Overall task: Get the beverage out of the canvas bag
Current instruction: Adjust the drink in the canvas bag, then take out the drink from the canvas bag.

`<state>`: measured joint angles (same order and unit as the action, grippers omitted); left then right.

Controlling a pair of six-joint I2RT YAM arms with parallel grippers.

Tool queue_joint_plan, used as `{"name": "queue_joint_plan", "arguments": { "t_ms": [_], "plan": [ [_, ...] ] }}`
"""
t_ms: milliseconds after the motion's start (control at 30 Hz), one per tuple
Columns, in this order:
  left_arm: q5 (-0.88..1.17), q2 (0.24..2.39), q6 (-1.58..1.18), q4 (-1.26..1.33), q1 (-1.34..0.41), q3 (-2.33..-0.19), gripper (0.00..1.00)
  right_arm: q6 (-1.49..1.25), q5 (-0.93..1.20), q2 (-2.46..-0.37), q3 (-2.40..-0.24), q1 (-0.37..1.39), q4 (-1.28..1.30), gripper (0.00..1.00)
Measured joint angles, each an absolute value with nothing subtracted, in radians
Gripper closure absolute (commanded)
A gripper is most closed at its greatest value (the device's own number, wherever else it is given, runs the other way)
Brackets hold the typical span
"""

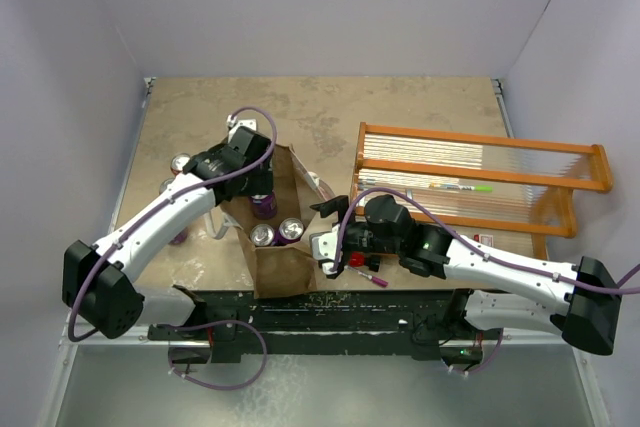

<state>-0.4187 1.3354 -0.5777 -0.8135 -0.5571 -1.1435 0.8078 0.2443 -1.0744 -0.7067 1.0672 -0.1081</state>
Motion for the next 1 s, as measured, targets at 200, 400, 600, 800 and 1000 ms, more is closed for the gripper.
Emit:
{"name": "queue_joint_plan", "arguments": {
  "t_ms": [200,400,600,800,1000],
  "plan": [
    [-0.304,1.322,-0.536,-0.753,-0.557,-1.142,0.06,0.809,0.245,-1.074,-0.707,1.066,-0.11,0.01],
    [-0.292,1.377,-0.54,-0.745,-0.556,-1.14,0.03,0.811,0.245,-1.074,-0.707,1.066,-0.11,0.01],
    [-0.314,1.438,-0.579,-0.724,-0.557,-1.133,0.04,0.815,0.245,-1.077,-0.707,1.064,-0.112,0.01],
    [-0.311,1.47,-0.602,-0.695,-0.556,-1.126,0.09,0.815,0.245,-1.087,-0.712,1.062,-0.117,0.01],
    [-0.311,1.464,-0.623,-0.645,-0.557,-1.075,0.05,0.816,0.244,-1.094,-0.724,1.06,-0.111,0.01]
  ]
}}
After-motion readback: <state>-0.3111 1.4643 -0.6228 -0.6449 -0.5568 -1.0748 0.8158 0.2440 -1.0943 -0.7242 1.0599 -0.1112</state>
